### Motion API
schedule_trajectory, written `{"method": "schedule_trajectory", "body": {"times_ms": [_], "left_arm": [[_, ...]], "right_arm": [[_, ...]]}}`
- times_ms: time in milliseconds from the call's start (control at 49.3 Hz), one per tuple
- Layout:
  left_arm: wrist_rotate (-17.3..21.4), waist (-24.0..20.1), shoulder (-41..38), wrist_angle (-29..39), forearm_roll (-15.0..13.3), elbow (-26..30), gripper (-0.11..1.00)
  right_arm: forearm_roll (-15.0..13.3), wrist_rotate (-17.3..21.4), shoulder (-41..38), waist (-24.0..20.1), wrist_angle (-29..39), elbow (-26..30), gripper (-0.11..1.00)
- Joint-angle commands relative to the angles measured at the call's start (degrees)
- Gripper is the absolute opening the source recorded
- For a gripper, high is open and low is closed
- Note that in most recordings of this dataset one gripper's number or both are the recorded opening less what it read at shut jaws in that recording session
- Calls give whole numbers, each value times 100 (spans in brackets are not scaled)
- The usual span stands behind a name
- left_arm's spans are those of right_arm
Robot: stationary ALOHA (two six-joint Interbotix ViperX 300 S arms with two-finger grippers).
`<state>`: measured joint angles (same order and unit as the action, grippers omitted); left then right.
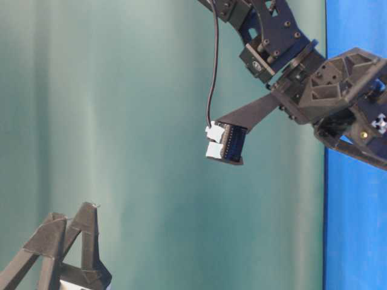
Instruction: Handover the blue block to the right arm after grasping it with the left arm, then place it in the designated position.
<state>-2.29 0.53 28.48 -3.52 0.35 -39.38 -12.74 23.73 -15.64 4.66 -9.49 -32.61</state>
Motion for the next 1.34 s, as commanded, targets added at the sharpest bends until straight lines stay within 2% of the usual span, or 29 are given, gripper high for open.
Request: {"method": "schedule_trajectory", "body": {"times_ms": [0,527,1014,1318], "left_arm": [[0,-9,193,-26,0,62,93],[18,-9,193,-26,0,62,93],[26,-9,176,-35,0,79,93],[9,-18,167,-53,0,88,93]], "right_arm": [[9,0,378,0,105,62,86],[9,-9,2347,-26,1749,-35,86],[-79,-53,4052,-26,2312,-413,85],[-88,-35,5001,-26,2347,-782,85]]}}
